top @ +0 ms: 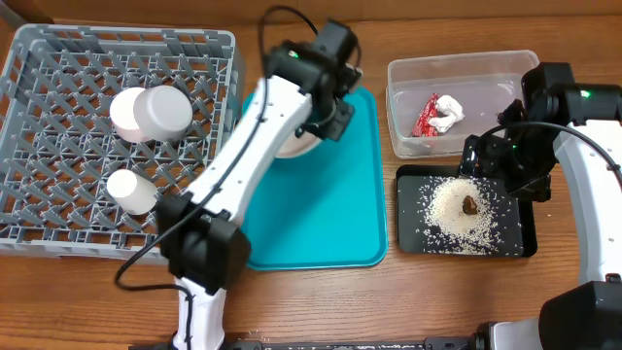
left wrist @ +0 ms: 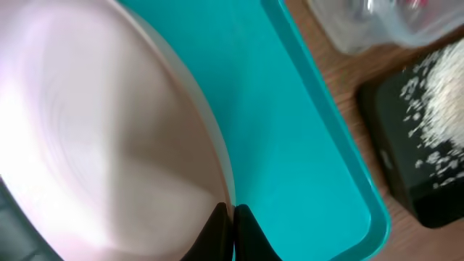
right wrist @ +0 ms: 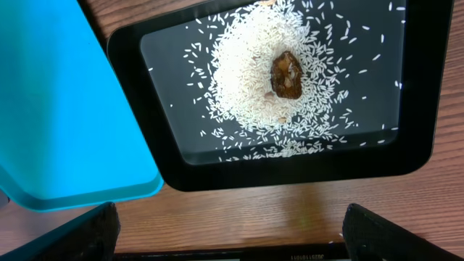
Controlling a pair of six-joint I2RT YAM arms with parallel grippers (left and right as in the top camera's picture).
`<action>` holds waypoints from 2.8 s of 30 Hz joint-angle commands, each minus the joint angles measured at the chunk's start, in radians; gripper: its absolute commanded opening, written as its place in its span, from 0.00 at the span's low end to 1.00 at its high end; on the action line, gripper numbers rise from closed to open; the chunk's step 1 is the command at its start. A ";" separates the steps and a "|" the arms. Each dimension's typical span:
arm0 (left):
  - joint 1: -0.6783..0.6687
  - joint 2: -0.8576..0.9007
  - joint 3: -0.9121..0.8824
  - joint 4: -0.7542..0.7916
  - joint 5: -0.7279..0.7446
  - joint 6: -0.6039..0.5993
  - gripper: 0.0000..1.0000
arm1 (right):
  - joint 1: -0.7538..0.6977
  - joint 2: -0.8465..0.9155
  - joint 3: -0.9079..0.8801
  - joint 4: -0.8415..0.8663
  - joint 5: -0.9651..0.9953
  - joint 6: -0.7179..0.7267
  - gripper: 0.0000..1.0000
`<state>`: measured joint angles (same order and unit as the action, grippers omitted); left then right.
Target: Sort waste into correct bins and load items into the dishwasher
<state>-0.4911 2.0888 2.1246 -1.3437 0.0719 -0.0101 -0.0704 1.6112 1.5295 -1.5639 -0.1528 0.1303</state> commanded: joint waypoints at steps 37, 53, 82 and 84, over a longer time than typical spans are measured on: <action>0.697 0.038 0.052 -0.149 0.790 0.317 1.00 | 0.003 -0.019 0.003 0.006 -0.005 0.001 1.00; 0.670 -0.218 0.053 -0.300 0.003 -0.162 1.00 | 0.023 -0.018 0.003 0.274 -0.278 -0.026 1.00; 0.647 -1.377 -1.047 0.180 0.085 -0.036 1.00 | 0.069 -0.813 -0.558 0.613 0.100 0.004 1.00; 0.647 -1.439 -1.059 0.185 0.086 -0.036 1.00 | 0.069 -0.879 -0.570 0.592 0.100 0.004 1.00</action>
<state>0.1585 0.7452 1.1030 -1.1744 0.1452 -0.0677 -0.0032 0.8246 0.9924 -0.9649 -0.0849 0.1307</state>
